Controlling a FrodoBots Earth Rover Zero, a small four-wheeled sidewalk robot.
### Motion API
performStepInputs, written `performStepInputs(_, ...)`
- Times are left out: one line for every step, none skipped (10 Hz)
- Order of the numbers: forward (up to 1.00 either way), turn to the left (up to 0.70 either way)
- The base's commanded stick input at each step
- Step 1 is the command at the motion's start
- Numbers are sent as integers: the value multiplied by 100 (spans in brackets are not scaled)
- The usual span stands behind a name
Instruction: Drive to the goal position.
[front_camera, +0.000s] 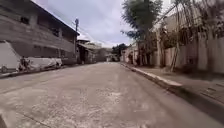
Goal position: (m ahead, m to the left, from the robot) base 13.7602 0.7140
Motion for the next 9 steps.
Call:
performStepInputs(100, -2)
performStepInputs(100, -3)
performStepInputs(100, 2)
performStepInputs(100, 0)
performStepInputs(100, -1)
performStepInputs(100, -17)
performStepInputs(100, -40)
performStepInputs(100, -39)
performStepInputs(100, -19)
